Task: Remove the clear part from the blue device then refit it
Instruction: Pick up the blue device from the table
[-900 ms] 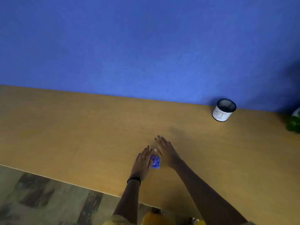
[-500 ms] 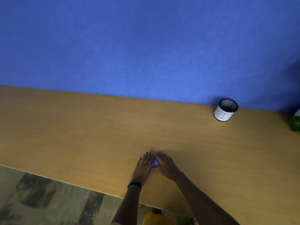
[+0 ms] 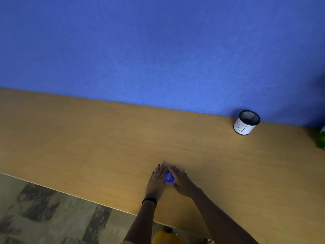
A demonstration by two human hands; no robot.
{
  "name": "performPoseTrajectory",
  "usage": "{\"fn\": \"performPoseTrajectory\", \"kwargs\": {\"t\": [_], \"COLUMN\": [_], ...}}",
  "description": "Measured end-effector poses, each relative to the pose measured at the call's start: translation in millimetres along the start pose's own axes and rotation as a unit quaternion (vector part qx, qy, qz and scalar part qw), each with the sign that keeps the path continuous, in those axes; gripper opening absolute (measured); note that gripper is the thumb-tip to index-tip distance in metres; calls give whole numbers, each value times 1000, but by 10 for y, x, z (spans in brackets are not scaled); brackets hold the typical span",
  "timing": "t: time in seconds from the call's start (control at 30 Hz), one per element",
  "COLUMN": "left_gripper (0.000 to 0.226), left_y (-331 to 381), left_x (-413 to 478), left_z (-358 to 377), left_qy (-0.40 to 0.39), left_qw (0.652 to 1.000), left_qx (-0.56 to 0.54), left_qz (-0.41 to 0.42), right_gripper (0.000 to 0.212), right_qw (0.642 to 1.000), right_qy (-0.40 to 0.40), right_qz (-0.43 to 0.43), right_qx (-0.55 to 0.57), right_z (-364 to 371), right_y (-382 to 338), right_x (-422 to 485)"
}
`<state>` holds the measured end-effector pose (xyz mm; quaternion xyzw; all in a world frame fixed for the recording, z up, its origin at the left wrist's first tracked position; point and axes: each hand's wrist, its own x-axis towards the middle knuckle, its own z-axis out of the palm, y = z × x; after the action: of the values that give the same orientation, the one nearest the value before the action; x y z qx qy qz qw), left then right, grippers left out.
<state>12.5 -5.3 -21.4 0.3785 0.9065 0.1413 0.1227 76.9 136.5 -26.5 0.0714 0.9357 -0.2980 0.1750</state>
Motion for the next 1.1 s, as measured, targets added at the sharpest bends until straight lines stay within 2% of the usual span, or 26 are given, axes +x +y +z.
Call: {"fn": "performPoseTrajectory", "kwargs": {"t": [0.13, 0.27, 0.4, 0.43, 0.63, 0.83, 1.0, 1.1], "left_gripper": [53, 62, 39, 42, 37, 29, 30, 20], "left_y": [42, 17, 34, 52, 123, 338, 501, 657], "left_x": [22, 62, 50, 67, 231, 396, 604, 761], "left_z": [-31, 36, -47, -74, -209, -356, -495, -620], "left_qy": [-9, -24, -33, -44, -23, -30, -13, 19], "left_qw": [999, 996, 995, 994, 994, 996, 999, 1000], "left_qx": [43, 86, 97, 98, 102, 84, 38, 9], "left_qz": [-13, -21, -14, -16, 25, 10, 7, 9], "right_gripper": [67, 69, 67, 65, 48, 43, 26, 25], "right_qw": [1000, 1000, 999, 999, 987, 975, 950, 919], "right_qy": [4, -4, -20, -13, 46, 115, 206, 268], "right_qz": [1, 8, 21, 21, 55, 63, 72, 87], "right_qx": [-4, 5, 31, 47, 143, 180, 223, 275], "right_z": [-5, -19, -63, -75, -183, -358, -609, -842], "right_y": [-1, -1, -4, 0, 4, 107, 218, 276], "right_x": [-16, -14, 43, 58, 77, 27, -24, -71]}}
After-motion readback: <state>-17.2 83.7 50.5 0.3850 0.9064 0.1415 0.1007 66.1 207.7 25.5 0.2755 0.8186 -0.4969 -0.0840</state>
